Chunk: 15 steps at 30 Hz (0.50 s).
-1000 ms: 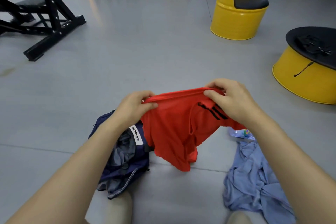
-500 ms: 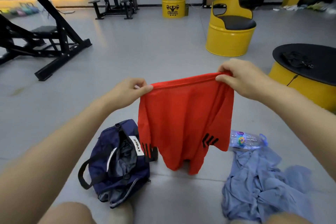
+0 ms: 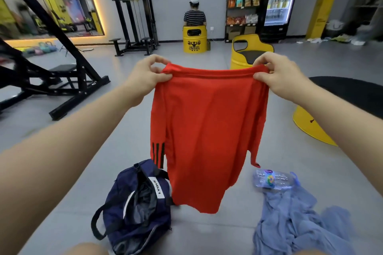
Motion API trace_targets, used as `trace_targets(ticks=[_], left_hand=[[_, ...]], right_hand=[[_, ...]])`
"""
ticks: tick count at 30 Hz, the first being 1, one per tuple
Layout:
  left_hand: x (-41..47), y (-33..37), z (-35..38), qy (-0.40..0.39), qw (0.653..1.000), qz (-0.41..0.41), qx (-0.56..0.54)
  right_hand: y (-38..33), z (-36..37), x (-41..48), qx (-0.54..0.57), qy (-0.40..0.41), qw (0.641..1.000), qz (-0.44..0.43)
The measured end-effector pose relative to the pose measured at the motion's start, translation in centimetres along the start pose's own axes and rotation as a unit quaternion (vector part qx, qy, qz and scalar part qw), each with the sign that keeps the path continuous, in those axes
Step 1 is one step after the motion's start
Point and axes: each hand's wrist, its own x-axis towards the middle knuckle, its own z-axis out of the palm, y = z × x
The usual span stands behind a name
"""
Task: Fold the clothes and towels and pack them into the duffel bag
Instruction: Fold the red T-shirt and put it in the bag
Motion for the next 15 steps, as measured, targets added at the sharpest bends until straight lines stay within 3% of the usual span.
trace_targets(ticks=[5,9,15], left_hand=[[-0.6,-1.0,-0.6,-0.012,0.997,-0.051,-0.053],[-1.2,-4.3,0.4,0.027,0.991,-0.017,0.132],[-0.7,-8.2,1.9,0.102,0.959,-0.043,0.261]], right_hand=[[0.2,1.2,-0.7,0.124,-0.043,0.989,0.066],[2.0,4.1,-1.5,0.071,-0.141,0.978,0.135],[2.5,6.6,-2.0,0.166,-0.133,0.967,0.137]])
